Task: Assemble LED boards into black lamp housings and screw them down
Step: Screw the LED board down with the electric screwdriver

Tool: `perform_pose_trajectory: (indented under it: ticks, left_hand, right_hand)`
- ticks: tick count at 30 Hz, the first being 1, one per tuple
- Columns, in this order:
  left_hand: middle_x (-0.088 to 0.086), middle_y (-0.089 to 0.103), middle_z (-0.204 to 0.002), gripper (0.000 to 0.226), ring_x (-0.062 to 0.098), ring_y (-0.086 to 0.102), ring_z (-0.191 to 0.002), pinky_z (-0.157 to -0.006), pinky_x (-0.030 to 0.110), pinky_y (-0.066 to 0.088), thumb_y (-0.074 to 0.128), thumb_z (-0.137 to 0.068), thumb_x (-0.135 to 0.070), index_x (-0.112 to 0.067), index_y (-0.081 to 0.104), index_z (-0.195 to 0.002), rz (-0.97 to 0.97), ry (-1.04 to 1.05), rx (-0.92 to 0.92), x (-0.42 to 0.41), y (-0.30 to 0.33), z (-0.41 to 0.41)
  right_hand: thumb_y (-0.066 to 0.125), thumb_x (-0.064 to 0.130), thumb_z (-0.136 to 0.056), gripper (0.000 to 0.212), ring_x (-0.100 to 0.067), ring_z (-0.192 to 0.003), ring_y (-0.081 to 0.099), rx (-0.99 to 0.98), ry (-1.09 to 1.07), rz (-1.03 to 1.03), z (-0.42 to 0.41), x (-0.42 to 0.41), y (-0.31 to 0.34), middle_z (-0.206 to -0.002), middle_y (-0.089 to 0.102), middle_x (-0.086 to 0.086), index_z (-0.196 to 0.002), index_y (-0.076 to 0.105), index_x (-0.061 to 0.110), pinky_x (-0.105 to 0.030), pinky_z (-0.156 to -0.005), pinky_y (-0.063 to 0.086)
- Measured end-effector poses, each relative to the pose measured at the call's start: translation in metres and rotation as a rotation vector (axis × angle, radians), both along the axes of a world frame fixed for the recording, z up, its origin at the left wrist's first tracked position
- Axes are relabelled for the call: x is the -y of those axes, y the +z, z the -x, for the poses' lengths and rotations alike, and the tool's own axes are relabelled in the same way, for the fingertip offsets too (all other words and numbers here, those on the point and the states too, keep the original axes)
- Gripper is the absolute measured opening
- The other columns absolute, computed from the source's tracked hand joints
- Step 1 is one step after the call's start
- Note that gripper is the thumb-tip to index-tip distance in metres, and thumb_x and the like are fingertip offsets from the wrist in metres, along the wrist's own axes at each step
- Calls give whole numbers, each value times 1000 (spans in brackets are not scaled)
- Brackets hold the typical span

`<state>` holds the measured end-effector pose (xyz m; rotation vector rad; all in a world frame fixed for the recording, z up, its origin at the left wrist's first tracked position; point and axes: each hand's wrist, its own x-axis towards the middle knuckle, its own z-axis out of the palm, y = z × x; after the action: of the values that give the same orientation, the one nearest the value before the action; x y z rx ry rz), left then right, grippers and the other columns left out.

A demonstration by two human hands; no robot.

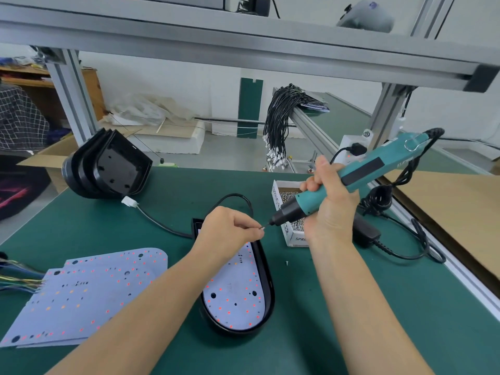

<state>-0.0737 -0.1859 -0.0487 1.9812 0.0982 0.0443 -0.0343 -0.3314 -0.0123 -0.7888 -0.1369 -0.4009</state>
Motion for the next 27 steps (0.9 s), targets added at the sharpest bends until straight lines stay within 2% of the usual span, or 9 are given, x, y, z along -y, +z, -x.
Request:
perform_pose_trajectory:
  ticks: [2, 5, 7, 12, 15, 16, 20, 23, 27]
  left_hand:
    - [-1, 66, -59, 10, 6, 52, -47, -44, 10, 36, 77, -78, -14, -20, 76, -71, 33, -1, 3, 0, 0, 2]
    - [7, 71, -66, 9, 10, 62, -50, -50, 16, 40, 73, -79, -6, -14, 75, -74, 156, -28, -40, 1, 1, 5]
    - [5, 71, -65, 10, 11, 64, -52, -53, 20, 44, 72, -78, -1, -11, 73, -77, 179, -24, -56, 1, 2, 6]
    - [-11, 71, -72, 21, 6, 62, -67, -71, 26, 51, 72, -78, -9, -22, 70, -94, -200, 16, 96, -4, 2, 2]
    - [-17, 62, -64, 11, -2, 55, -60, -66, 21, 44, 70, -80, -17, -25, 75, -86, -412, -85, 130, 8, 4, 2]
    - [-17, 62, -66, 11, -1, 55, -62, -67, 21, 41, 69, -80, -19, -26, 75, -86, -492, -118, 138, 16, 3, 0]
    - [-8, 72, -88, 11, 16, 59, -91, -84, 30, 32, 65, -82, -28, -27, 75, -86, -817, -176, 153, 50, -4, -12]
    - [-5, 70, -92, 14, 18, 58, -93, -85, 33, 29, 67, -82, -34, -25, 73, -91, -1012, -205, 98, 68, -15, -19]
    - [-2, 68, -89, 3, 19, 53, -82, -83, 33, 25, 66, -84, -24, -26, 65, -86, -1124, -186, 96, 79, -23, -27]
  right_hand:
    - [65, 2, -87, 33, -10, -46, 43, -3, -9, 5, 0, 1, 0, -51, 46, 4, -66, 45, 16, -25, -52, 48]
    - [65, 2, -87, 33, -11, -46, 43, -7, -12, -7, 1, 0, -2, -52, 46, 4, -65, 45, 17, -26, -53, 47]
    - [66, 2, -86, 33, -11, -45, 43, -7, -10, -15, 1, -1, -3, -52, 46, 4, -65, 46, 18, -26, -52, 47]
    - [69, 3, -85, 38, -11, -46, 43, -19, -29, 2, 0, 12, 0, -53, 46, 3, -58, 48, 21, -27, -55, 46]
    - [69, 2, -84, 36, -10, -45, 42, -39, -58, 23, 2, 25, -2, -51, 44, 3, -63, 46, 19, -26, -53, 44]
    - [69, 1, -84, 36, -10, -45, 42, -46, -70, 26, 3, 28, -3, -51, 44, 3, -64, 45, 18, -25, -51, 44]
    - [68, 0, -84, 35, -11, -44, 42, -49, -140, 66, 9, 40, -5, -54, 43, 2, -66, 43, 17, -25, -52, 44]
    - [68, 0, -85, 35, -12, -44, 42, -32, -164, 79, 12, 46, -7, -54, 42, 2, -66, 44, 17, -25, -52, 44]
    - [68, -1, -85, 35, -11, -43, 41, -3, -183, 102, 15, 53, -7, -52, 42, 3, -65, 44, 17, -23, -50, 43]
